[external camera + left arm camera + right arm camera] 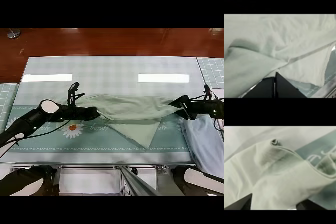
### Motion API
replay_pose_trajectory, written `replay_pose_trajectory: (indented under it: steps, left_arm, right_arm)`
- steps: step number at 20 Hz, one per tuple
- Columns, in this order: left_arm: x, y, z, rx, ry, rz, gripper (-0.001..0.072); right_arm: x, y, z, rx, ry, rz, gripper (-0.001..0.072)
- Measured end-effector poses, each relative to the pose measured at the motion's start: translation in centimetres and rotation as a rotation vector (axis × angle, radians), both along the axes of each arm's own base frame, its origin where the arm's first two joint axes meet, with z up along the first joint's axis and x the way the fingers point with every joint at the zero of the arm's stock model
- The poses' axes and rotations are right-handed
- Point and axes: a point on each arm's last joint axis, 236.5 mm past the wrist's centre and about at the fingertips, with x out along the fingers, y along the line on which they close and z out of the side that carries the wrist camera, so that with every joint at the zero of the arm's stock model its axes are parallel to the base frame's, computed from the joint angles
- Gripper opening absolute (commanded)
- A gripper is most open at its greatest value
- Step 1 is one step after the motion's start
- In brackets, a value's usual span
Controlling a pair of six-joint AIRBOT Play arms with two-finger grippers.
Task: Fold the shirts.
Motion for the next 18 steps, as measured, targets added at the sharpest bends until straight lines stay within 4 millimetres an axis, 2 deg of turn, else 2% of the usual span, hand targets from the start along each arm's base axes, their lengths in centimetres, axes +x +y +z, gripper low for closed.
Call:
replay_pose_trajectory:
  steps: [1, 2, 3, 5, 6, 8, 10, 12, 13, 15, 17, 18]
  left_arm:
    - [0.0, 0.0, 0.0, 0.0, 0.0, 0.0, 0.0022]
    - [0.1, 0.1, 0.0, 0.0, 0.0, 0.001, 0.0022]
    - [0.2, 0.1, 0.1, -0.002, -0.001, 0.004, 0.0022]
    - [1.0, 0.4, 0.9, -0.011, -0.017, 0.015, 0.0022]
    - [1.9, 0.6, 1.9, -0.022, -0.037, 0.025, 0.0022]
    - [4.6, 1.4, 5.6, -0.055, -0.121, 0.049, 0.0022]
    - [7.9, 2.9, 11.6, -0.092, -0.251, 0.082, 0.0022]
    - [11.0, 5.0, 19.4, -0.124, -0.424, 0.128, 0.0022]
    - [12.0, 6.2, 23.6, -0.135, -0.512, 0.144, 0.0021]
    - [12.6, 8.5, 32.3, -0.148, -0.694, 0.166, 0.0022]
    - [11.1, 10.4, 40.2, -0.138, -0.862, 0.161, 0.0021]
    - [10.0, 11.1, 43.4, -0.128, -0.934, 0.157, 0.0022]
  right_arm:
    - [0.1, 0.1, -0.5, -0.01, 0.023, 0.005, 0.0468]
    - [0.2, 0.3, -0.9, -0.018, 0.044, 0.013, 0.0209]
    - [0.3, 0.4, -1.2, -0.029, 0.059, 0.024, 0.0026]
    - [0.8, 0.9, -1.0, -0.046, 0.063, 0.072, 0.0024]
    - [1.4, 1.3, -0.3, -0.056, 0.048, 0.108, 0.0024]
    - [3.6, 1.8, 2.6, -0.089, -0.026, 0.181, 0.0024]
    - [7.3, 2.3, 8.3, -0.146, -0.174, 0.238, 0.0024]
    - [10.8, 3.2, 16.4, -0.219, -0.369, 0.284, 0.0024]
    - [12.0, 3.9, 21.3, -0.257, -0.483, 0.303, 0.0024]
    - [12.4, 5.7, 30.6, -0.327, -0.69, 0.332, 0.0024]
    - [10.5, 7.4, 39.6, -0.407, -0.891, 0.347, 0.0024]
    - [8.9, 8.0, 43.2, -0.443, -0.971, 0.348, 0.0024]
